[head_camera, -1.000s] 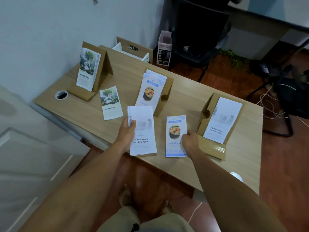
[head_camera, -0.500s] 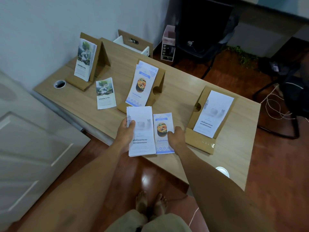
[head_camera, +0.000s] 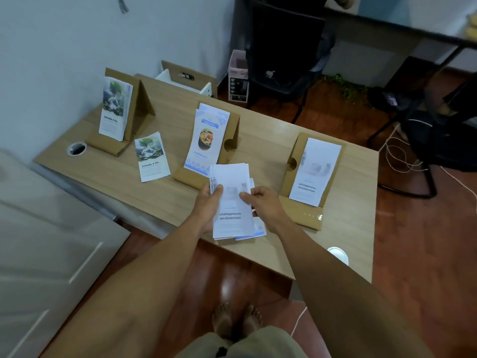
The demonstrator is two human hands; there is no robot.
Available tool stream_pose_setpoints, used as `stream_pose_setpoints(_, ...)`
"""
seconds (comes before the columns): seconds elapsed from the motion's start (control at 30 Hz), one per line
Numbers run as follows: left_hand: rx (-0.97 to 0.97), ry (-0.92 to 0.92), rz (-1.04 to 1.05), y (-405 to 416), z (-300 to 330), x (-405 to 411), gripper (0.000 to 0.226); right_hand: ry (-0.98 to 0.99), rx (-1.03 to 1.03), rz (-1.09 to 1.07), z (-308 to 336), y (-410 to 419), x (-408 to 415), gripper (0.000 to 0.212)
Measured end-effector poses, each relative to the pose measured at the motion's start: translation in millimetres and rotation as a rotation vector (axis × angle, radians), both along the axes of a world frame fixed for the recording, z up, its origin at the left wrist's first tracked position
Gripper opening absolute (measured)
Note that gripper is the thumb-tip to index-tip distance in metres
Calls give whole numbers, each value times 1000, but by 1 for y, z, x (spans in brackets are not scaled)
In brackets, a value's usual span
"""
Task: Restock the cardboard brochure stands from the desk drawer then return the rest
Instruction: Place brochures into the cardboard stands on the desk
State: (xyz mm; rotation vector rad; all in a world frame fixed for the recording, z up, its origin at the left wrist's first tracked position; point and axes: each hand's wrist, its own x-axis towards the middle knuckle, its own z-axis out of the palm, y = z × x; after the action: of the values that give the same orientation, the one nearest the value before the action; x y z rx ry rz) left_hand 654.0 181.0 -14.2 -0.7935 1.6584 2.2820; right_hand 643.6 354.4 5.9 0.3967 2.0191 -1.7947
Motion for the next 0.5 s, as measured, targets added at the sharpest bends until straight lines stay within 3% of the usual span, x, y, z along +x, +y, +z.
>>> stream_pose_setpoints(0.17, 217, -113, -152, 28, 16, -10, 37, -13, -86, -160, 2, 36, 7, 14)
stream_pose_setpoints(0.37, 35, -41, -273, 63, 24, -21, 20, -76, -121, -264, 10, 81, 9, 11)
stream_pose_setpoints(0.5, -27, 31, -245, 85, 22, -30, 32, -53, -162, -262, 16, 104, 4, 22)
